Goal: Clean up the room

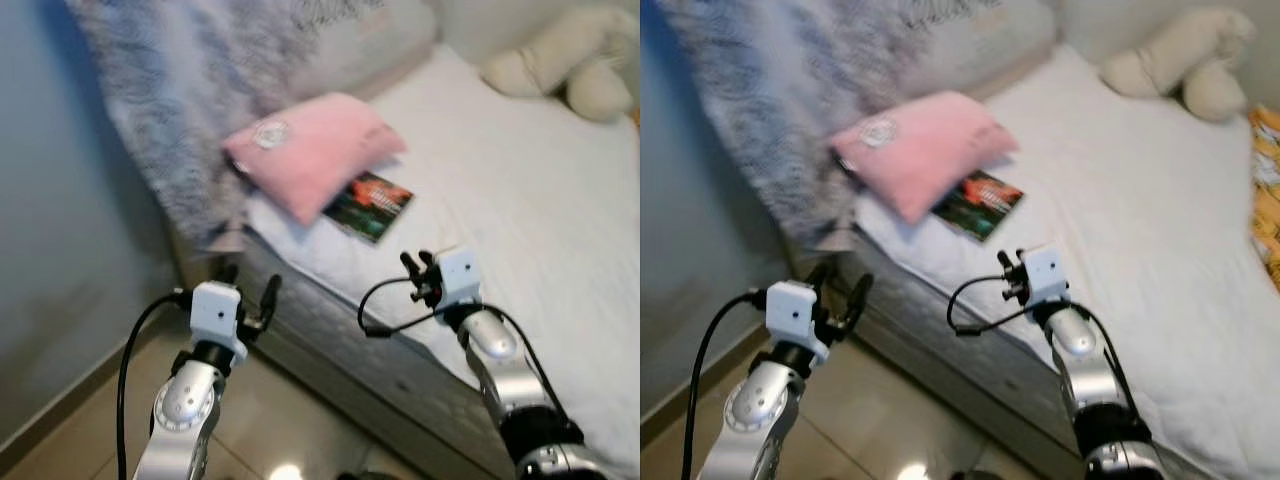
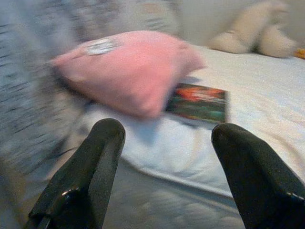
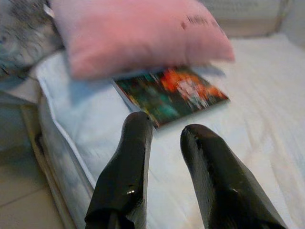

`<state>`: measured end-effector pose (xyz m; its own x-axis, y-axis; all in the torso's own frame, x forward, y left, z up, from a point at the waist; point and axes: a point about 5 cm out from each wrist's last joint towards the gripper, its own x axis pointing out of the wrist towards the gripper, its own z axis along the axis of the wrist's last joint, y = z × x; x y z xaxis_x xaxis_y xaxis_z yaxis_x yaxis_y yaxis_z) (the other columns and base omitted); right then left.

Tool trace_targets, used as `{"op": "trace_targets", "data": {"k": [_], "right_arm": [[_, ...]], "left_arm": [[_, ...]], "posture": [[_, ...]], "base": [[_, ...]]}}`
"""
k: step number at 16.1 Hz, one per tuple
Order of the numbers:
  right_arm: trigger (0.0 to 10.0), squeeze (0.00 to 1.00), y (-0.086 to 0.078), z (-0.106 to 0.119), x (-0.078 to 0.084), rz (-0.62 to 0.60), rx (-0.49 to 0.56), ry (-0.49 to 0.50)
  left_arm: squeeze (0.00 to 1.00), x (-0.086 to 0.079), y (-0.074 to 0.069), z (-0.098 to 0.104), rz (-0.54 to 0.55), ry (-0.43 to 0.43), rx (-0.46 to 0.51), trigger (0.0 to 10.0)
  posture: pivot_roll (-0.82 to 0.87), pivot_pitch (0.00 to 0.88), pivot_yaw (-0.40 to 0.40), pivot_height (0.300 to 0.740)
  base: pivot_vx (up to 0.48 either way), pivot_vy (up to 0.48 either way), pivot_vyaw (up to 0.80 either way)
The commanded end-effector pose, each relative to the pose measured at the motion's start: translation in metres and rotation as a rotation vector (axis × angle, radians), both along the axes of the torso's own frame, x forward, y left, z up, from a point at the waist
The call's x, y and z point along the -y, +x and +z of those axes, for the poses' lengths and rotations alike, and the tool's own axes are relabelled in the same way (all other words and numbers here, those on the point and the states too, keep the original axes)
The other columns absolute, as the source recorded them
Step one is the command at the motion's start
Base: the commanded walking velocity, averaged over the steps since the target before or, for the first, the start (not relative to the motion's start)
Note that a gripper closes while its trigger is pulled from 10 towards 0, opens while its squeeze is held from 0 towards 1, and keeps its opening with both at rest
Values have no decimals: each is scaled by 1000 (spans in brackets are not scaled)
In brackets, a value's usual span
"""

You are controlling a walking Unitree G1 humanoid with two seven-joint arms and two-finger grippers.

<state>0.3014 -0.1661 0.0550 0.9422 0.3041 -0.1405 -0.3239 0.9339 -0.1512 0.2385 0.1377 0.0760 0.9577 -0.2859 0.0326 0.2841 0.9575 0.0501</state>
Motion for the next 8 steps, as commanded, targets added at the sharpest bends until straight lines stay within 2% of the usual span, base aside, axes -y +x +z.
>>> {"op": "trace_targets", "data": {"k": [1,5,8], "right_arm": [[10000,0,-2,0,10,-33,14,-12],[10000,0,-4,4,16,-80,52,6],[10000,0,-8,4,16,-117,63,48]], "left_arm": [[0,12,2,7,-58,-3,36,10000],[0,10,9,6,-45,-48,9,10000],[0,5,9,5,-61,-37,-2,10000]], "posture": [[-21,0,-63,740],[-56,0,-30,740],[-71,0,2,740]], "base": [[0,0,-775],[0,0,-773],[0,441,-773]]}}
